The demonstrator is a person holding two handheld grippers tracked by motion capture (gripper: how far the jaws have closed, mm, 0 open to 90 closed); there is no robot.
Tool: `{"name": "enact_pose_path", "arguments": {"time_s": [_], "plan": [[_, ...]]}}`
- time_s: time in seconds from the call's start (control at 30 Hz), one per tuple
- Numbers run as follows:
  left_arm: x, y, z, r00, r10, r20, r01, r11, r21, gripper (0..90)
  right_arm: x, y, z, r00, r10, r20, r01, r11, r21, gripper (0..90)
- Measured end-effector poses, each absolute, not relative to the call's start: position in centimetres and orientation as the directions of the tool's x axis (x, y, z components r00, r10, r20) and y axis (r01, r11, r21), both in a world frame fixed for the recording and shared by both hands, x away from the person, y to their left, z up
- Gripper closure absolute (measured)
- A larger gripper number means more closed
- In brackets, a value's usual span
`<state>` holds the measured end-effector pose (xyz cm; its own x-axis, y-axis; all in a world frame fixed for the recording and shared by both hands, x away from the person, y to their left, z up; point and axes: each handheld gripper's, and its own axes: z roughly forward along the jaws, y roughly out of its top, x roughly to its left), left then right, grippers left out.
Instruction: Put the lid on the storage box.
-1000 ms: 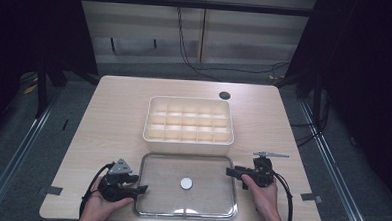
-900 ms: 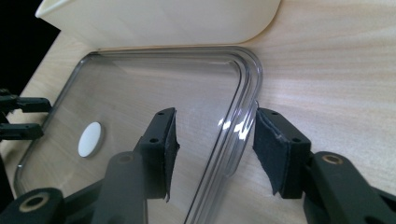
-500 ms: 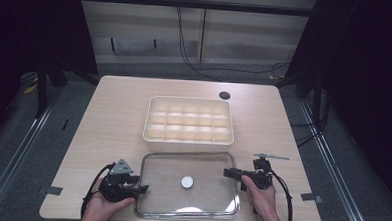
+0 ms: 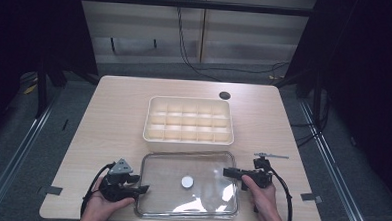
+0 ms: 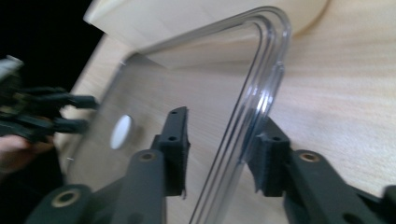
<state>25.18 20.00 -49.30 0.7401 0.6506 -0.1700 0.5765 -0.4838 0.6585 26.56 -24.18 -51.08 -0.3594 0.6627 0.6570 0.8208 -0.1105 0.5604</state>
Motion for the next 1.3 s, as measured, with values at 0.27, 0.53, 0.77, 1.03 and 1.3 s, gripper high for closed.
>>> {"name": "enact_pose_path", "arguments": {"time_s": [0.27,0.53,0.77,1.03,1.3], "plan": [[25.5,20.2,-49.4,0.730,0.645,-0.225,0.602,-0.451,0.659,41.7,26.0,-24.6,-50.3,-0.385,0.630,0.674,0.795,-0.143,0.589,68.5],[25.8,20.6,-49.4,0.705,0.660,-0.258,0.631,-0.418,0.653,33.4,25.7,-24.6,-50.0,-0.407,0.620,0.671,0.786,-0.137,0.603,70.1],[26.0,20.9,-49.4,0.692,0.666,-0.280,0.646,-0.397,0.652,29.1,25.5,-24.7,-49.8,-0.420,0.623,0.660,0.775,-0.133,0.618,71.1],[26.9,21.1,-49.7,0.676,0.648,-0.351,0.673,-0.348,0.653,27.2,25.4,-24.8,-49.6,-0.434,0.640,0.634,0.764,-0.111,0.635,73.4],[27.2,21.7,-49.5,0.658,0.650,-0.380,0.694,-0.327,0.641,39.2,25.4,-24.6,-49.6,-0.448,0.640,0.625,0.760,-0.096,0.643,72.5]]}}
